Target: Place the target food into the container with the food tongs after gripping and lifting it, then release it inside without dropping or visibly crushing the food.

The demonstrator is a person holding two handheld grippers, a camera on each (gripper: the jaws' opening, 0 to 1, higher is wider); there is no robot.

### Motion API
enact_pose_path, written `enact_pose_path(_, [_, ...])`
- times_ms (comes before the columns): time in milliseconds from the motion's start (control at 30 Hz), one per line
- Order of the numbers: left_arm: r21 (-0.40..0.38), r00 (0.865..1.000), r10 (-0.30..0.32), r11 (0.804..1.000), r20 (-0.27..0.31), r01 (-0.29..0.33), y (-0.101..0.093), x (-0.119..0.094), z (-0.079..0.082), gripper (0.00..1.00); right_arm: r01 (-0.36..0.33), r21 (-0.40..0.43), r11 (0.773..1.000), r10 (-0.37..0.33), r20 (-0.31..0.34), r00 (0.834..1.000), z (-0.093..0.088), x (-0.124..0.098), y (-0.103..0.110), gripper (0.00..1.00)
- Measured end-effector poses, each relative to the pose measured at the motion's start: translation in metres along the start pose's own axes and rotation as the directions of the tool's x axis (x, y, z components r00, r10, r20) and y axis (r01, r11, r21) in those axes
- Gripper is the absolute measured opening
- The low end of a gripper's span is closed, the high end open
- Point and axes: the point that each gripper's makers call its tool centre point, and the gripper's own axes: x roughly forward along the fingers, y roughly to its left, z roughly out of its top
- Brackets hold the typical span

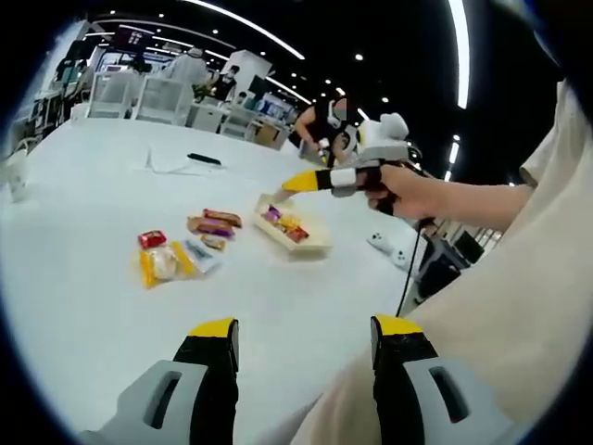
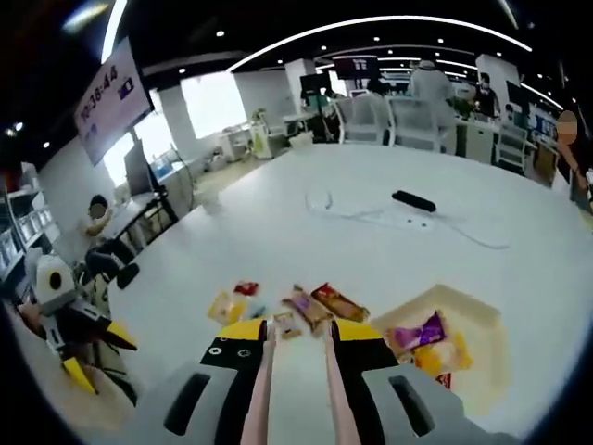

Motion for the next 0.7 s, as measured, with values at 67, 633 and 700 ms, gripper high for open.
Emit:
enact_pose_path(67, [-0.002, 1.000, 0.001, 1.000, 0.000, -0.001, 0.001, -0.001, 0.000, 0.57, -0.004, -0.004, 1.000, 0.004, -0.005, 1.000, 0.000, 0.003, 0.001, 0.27])
enact_pose_path(633, [-0.025, 1.000, 0.022, 0.999, 0.002, -0.022, 0.009, -0.010, -0.002, 0.57, -0.035, -0.148, 0.988, 0.024, -0.079, 0.997, 0.002, 0.029, 0.009, 0.27])
enact_pose_path(700, [-0.027, 1.000, 0.025, 0.999, 0.004, -0.025, 0.010, -0.011, -0.002, 0.57, -0.038, -0.161, 0.986, 0.024, -0.088, 0.996, 0.001, 0.032, 0.009, 0.27])
